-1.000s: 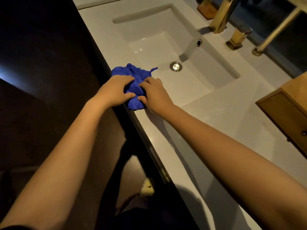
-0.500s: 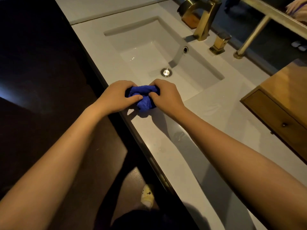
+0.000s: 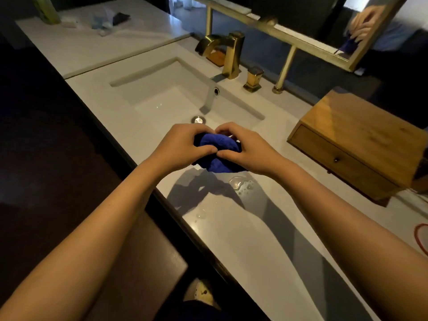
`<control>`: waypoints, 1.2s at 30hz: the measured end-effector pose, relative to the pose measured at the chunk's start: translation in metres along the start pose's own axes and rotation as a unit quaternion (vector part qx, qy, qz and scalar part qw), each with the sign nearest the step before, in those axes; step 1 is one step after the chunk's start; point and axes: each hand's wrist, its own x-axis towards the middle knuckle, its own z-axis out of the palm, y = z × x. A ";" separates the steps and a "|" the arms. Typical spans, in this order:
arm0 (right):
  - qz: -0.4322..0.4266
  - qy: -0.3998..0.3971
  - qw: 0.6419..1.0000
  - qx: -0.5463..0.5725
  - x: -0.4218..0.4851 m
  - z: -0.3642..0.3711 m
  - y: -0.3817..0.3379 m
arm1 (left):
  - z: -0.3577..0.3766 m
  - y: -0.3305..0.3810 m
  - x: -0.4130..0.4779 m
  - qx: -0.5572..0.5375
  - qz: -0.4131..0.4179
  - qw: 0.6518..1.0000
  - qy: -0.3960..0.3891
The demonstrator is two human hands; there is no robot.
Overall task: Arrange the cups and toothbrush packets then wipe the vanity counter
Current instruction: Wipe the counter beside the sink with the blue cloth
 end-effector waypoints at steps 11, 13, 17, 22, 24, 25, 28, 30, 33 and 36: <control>0.110 0.101 0.989 -0.016 -0.060 -0.031 0.021 | 0.032 0.036 0.014 -0.056 0.019 0.994 -0.094; 0.120 0.079 0.990 -0.016 -0.070 -0.032 0.026 | 0.038 0.041 0.011 -0.047 0.035 0.991 -0.117; 0.144 0.060 0.988 0.003 -0.087 -0.031 0.038 | 0.052 0.043 0.007 -0.038 0.062 0.987 -0.144; 0.212 0.174 0.959 0.072 -0.108 -0.018 0.054 | 0.066 0.026 0.005 0.004 0.053 0.995 -0.089; 0.239 0.247 0.936 0.070 -0.117 -0.009 0.058 | 0.066 0.009 0.005 0.023 0.026 0.998 -0.047; 0.250 0.276 0.927 0.054 -0.121 -0.003 0.061 | 0.065 -0.002 0.004 0.037 0.016 0.999 -0.030; 0.294 0.276 0.913 -0.059 -0.130 0.019 0.070 | 0.062 -0.037 -0.001 0.092 -0.020 0.996 0.001; 0.314 0.186 0.918 -0.158 -0.133 0.039 0.073 | 0.058 -0.057 -0.006 0.139 -0.046 0.989 0.007; 0.285 0.113 0.916 -0.260 -0.130 0.056 0.067 | 0.051 -0.077 -0.010 0.193 -0.062 0.979 0.008; 0.240 0.095 0.928 -0.269 -0.116 0.049 0.067 | 0.050 -0.091 -0.013 0.264 -0.084 0.961 -0.009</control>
